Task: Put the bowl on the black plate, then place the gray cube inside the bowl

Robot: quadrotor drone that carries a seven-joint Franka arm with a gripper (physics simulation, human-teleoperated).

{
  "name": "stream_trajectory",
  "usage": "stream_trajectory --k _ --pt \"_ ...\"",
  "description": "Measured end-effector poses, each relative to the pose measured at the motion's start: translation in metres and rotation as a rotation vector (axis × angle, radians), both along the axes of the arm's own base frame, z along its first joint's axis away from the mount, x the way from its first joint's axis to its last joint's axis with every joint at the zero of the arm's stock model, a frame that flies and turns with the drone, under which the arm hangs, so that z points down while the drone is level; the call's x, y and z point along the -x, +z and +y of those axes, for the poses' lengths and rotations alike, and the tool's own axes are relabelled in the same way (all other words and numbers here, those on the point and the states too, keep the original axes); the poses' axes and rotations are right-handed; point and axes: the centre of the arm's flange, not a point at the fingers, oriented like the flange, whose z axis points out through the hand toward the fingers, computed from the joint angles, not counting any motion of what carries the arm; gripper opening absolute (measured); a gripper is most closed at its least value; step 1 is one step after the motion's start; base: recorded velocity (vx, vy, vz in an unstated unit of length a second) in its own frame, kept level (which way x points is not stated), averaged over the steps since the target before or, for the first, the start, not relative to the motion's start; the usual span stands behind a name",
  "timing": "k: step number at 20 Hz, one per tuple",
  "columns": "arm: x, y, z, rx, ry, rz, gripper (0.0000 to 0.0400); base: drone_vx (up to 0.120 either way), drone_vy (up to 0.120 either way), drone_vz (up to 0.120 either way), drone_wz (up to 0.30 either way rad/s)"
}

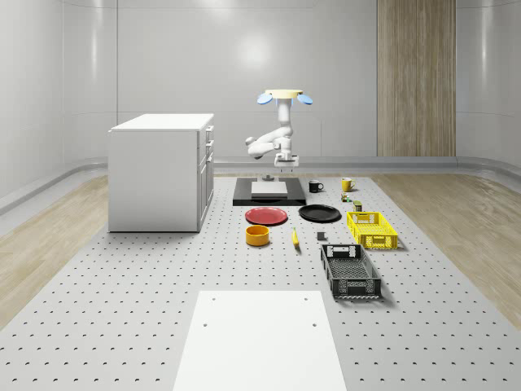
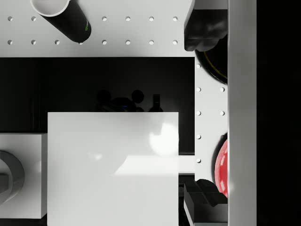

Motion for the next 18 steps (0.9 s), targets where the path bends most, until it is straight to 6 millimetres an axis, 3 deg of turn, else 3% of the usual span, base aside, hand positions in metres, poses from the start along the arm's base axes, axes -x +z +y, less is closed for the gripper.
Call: stream_trajectory --k 9,18 --pt "0.0000 0.0000 -0.0001 0.002 0.000 0.000 0.0400 0.120 -0.107 -0.004 0.000" --pt "0.0000 0.0000 -0.0002 0.002 0.000 0.000 0.0400 0.120 -0.009 -0.120 0.000"
